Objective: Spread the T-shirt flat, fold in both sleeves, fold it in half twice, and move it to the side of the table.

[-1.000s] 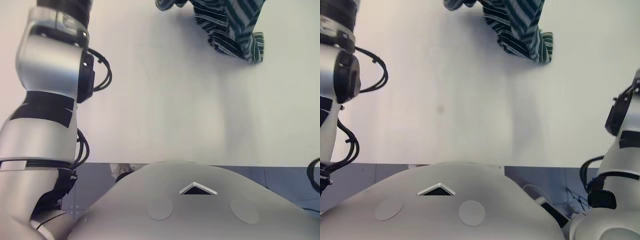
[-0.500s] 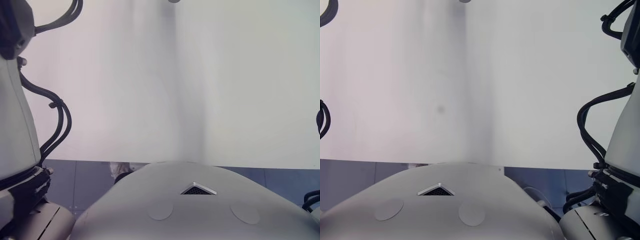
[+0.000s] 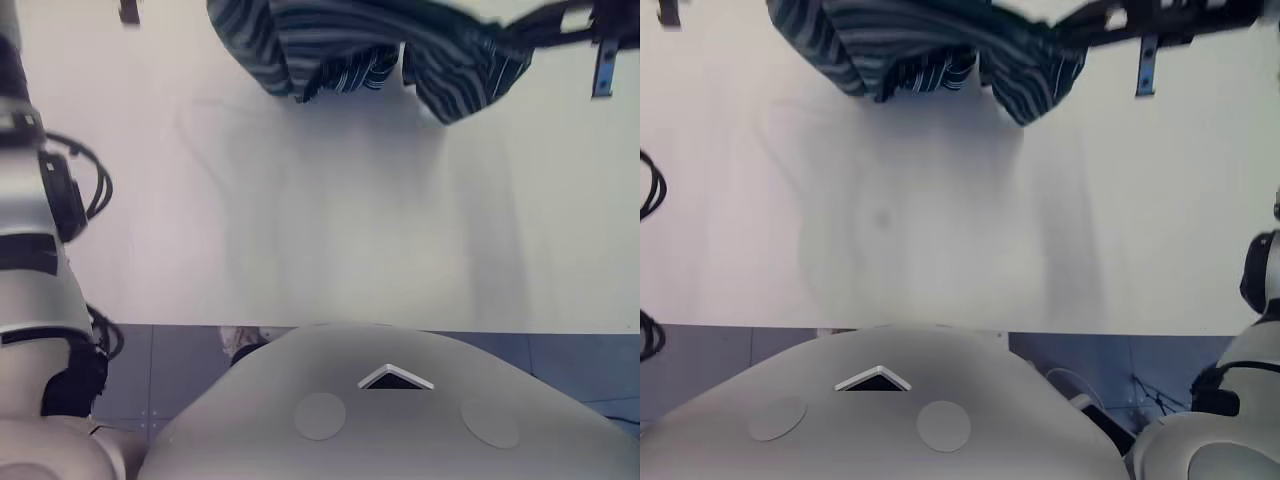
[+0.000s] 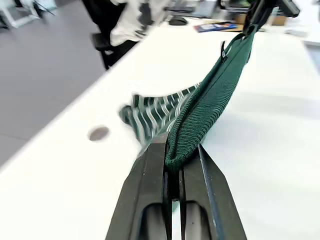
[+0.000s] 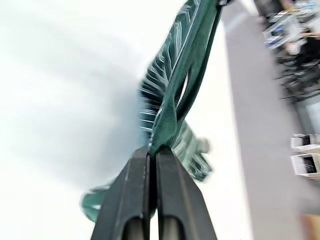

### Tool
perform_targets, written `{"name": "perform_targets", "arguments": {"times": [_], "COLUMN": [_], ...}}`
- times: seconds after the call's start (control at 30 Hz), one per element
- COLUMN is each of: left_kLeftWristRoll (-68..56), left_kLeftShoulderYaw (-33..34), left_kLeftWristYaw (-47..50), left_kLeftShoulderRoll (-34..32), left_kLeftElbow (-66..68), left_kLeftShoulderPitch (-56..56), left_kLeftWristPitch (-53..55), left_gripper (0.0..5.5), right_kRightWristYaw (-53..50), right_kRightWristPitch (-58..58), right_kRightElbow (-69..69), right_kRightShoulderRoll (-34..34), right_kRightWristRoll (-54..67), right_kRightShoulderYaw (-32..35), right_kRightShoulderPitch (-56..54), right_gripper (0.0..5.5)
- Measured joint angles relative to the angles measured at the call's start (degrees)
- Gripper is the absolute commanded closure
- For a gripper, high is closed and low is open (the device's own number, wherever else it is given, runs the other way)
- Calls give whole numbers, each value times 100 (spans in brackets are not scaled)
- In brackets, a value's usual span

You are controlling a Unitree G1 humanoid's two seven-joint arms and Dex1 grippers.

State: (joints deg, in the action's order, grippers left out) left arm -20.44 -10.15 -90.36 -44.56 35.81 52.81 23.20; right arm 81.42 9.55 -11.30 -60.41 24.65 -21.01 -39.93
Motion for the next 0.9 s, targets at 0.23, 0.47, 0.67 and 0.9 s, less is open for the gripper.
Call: {"name": "perform_targets", "arguments": {"times": [0.23, 0.47, 0.67, 0.9], "left_kLeftWristRoll": [-1220, -1539, -147, 1090], "left_kLeftShoulderYaw": [-580, -477, -967, -1114], "left_kLeftWristYaw": [-198, -135, 437, 2700], "left_kLeftShoulderRoll": [-1982, -2996, -1588, 516], "left_kLeftElbow": [-5113, -6797, -3723, 901], "left_kLeftShoulderPitch": [-3464, -3760, -1138, 1787], "left_kLeftWristPitch": [1572, 2271, 1648, -209], "left_gripper": [549, 549, 549, 549], "right_kRightWristYaw": [94, 66, -229, -1836], "right_kRightWristPitch": [-1776, -2744, -2764, -1472], "right_kRightElbow": [3598, 4755, 2172, -2322], "right_kRightShoulderRoll": [-1673, -2365, -403, 1794], "right_kRightWristRoll": [1171, 1343, -44, -1593], "right_kRightShoulderYaw": [-111, 798, 377, 35], "right_kRightShoulderPitch": [2532, 3137, 334, -2756], "right_gripper": [550, 550, 550, 550]}}
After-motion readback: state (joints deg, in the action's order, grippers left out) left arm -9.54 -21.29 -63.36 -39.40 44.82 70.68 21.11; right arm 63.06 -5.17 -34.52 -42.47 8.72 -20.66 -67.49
